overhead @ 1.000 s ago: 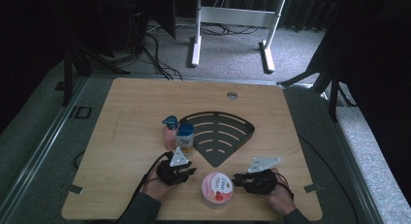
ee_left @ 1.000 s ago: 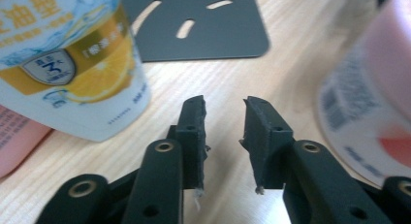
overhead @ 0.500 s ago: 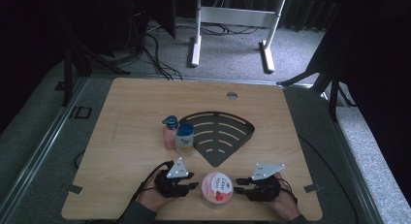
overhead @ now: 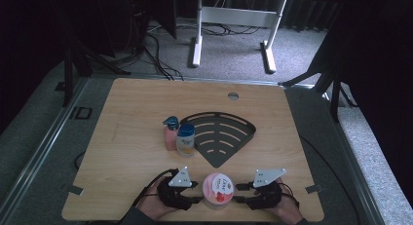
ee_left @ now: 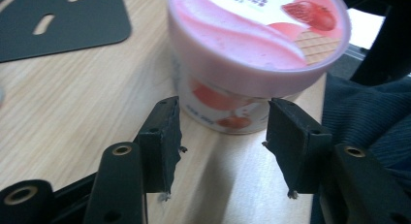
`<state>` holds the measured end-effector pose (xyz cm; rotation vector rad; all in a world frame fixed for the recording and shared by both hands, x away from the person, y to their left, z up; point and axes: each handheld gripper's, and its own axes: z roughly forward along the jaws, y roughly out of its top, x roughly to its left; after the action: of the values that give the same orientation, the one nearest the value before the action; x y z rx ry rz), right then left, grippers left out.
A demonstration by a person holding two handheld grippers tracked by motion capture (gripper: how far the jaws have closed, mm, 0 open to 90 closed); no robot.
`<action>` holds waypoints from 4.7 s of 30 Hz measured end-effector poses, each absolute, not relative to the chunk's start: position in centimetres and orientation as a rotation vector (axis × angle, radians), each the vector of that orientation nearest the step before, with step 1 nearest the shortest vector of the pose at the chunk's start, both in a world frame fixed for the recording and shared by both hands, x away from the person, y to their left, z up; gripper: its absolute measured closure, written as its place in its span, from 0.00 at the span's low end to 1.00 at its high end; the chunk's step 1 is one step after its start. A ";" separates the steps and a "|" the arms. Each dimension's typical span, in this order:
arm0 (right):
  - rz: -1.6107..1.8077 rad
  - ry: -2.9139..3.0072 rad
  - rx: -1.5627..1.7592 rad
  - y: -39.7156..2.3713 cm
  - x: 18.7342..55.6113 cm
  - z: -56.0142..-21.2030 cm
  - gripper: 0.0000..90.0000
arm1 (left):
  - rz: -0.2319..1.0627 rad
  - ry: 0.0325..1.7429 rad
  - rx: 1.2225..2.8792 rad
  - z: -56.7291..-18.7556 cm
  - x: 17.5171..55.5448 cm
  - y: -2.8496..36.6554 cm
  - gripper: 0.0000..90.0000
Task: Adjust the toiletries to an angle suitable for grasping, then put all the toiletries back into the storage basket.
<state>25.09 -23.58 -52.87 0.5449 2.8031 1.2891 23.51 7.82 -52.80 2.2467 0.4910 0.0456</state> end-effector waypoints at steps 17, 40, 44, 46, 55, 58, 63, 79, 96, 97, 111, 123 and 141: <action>1.310 2.813 0.395 -22.1 24.8 -52.8 0.33 | 0.025 0.432 2.247 -53.5 23.8 6.7 0.37; 1.264 2.794 0.363 -21.1 24.8 -53.0 0.19 | 0.053 0.396 2.290 -53.8 24.1 5.6 0.24; 1.226 2.781 0.342 -20.8 24.7 -53.0 0.17 | 0.050 0.393 2.294 -54.0 24.3 5.5 0.24; 1.212 2.769 0.334 -20.6 24.7 -53.0 0.16 | 0.041 0.393 2.296 -54.1 24.5 5.4 0.24; 1.213 2.760 0.346 -20.7 25.1 -53.1 0.14 | 0.106 0.379 2.278 -53.6 24.5 5.1 0.24; 1.217 2.753 0.357 -20.8 25.4 -53.1 0.14 | 0.123 0.376 2.264 -53.4 24.6 5.1 0.24; 1.216 2.754 0.357 -20.9 25.6 -53.1 0.14 | 0.139 0.373 2.264 -53.4 24.6 4.9 0.24; 1.195 2.740 0.335 -21.2 25.8 -52.7 0.13 | 0.178 0.365 2.275 -53.0 24.8 4.3 0.24; 1.201 2.720 0.354 -21.6 26.9 -52.2 0.12 | 0.236 0.350 2.292 -52.0 25.7 3.7 0.24; 1.196 2.720 0.356 -21.6 27.1 -52.2 0.12 | 0.238 0.352 2.294 -51.9 25.8 3.6 0.24; 1.201 2.702 0.351 -21.7 28.6 -51.5 0.12 | 0.268 0.365 2.286 -51.1 27.0 3.3 0.24; 1.187 2.697 0.356 -21.6 29.4 -51.1 0.11 | 0.279 0.382 2.281 -50.9 27.8 3.2 0.24; 1.181 2.702 0.368 -21.9 30.8 -50.9 0.11 | 0.292 0.398 2.299 -50.5 29.1 2.6 0.23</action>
<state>30.79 -21.94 -50.88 0.3677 2.7018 1.1814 29.05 2.56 -50.45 2.2989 0.3985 0.2923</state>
